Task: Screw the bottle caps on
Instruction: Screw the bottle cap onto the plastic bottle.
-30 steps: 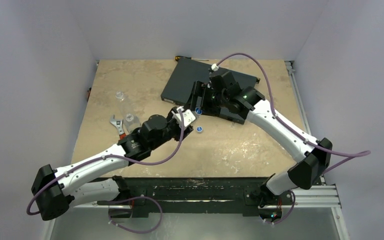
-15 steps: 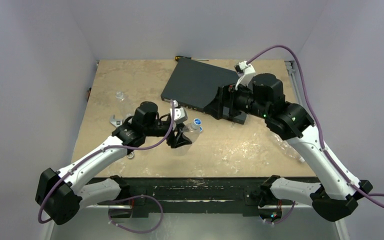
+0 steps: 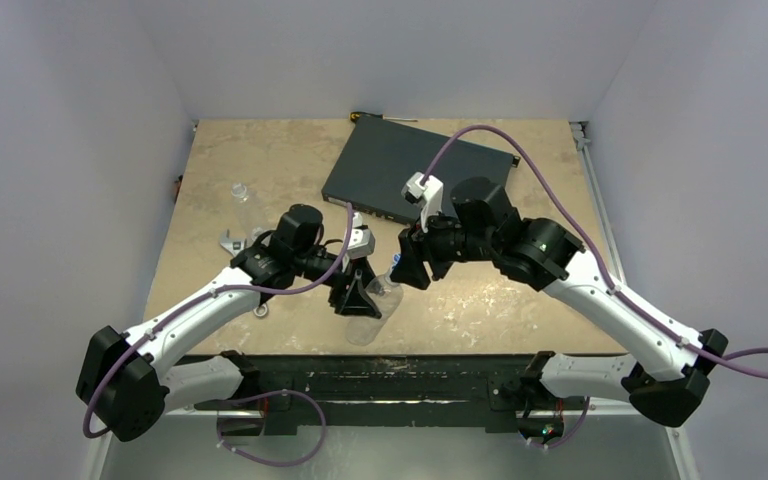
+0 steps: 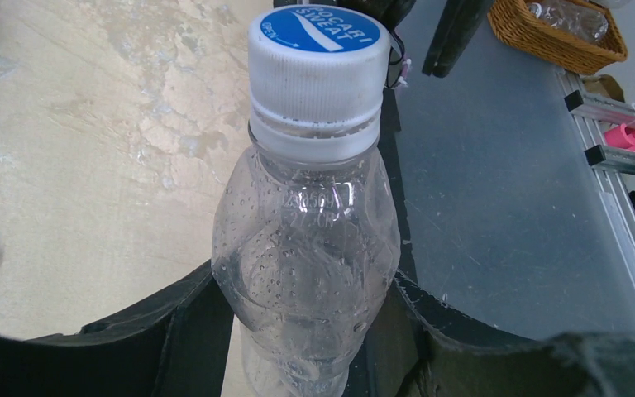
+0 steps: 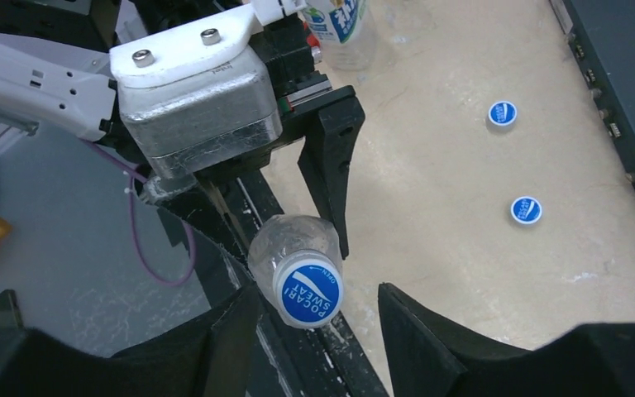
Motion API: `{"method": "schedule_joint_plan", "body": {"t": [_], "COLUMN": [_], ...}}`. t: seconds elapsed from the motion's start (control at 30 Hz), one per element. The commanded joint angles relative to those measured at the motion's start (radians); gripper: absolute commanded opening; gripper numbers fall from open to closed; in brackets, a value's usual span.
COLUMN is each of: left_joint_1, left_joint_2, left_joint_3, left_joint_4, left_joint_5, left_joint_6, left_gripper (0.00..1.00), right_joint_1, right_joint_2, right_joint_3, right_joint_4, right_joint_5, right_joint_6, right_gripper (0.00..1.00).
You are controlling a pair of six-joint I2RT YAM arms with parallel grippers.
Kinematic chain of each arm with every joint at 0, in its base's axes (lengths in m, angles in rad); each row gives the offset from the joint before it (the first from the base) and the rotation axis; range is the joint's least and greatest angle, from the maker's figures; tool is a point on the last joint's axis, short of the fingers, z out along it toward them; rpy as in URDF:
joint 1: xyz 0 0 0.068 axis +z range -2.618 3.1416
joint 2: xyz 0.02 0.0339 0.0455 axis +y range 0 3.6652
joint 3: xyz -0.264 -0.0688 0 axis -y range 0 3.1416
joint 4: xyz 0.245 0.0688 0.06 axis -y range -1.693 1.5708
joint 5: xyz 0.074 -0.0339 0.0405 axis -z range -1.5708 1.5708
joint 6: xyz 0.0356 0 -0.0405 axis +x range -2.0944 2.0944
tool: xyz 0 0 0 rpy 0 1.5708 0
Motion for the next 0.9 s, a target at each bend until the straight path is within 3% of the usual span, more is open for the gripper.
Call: {"method": "schedule_joint_plan", "body": {"t": [0.0, 0.4, 0.57, 0.67, 0.87], "left_joint_1": [0.006, 0.007, 0.007, 0.007, 0.006], "left_joint_2": [-0.004, -0.004, -0.007, -0.014, -0.068], "left_joint_3": [0.022, 0.026, 0.030, 0.039, 0.036], "left_joint_4": [-0.006, 0.011, 0.036, 0.045, 0.149], "left_joint_5": [0.063, 0.054, 0.045, -0.033, -0.422], "left_joint_6": [0.011, 0.013, 0.001, -0.006, -0.057], "left_gripper": [0.00, 0.00, 0.00, 0.00, 0.00], "right_joint_1": [0.001, -0.001, 0.000, -0.001, -0.001], "right_joint_2": [0.001, 0.026, 0.047, 0.065, 0.155], "right_joint_3": [0.006, 0.035, 0.030, 0.040, 0.096], "right_joint_4": [0.021, 0.009, -0.006, -0.012, -0.065], "right_joint_5": [-0.087, -0.191, -0.204, -0.161, 0.000], "right_joint_6": [-0.051, -0.035, -0.030, 0.003, 0.189], "right_gripper": [0.56, 0.34, 0.33, 0.27, 0.09]}}
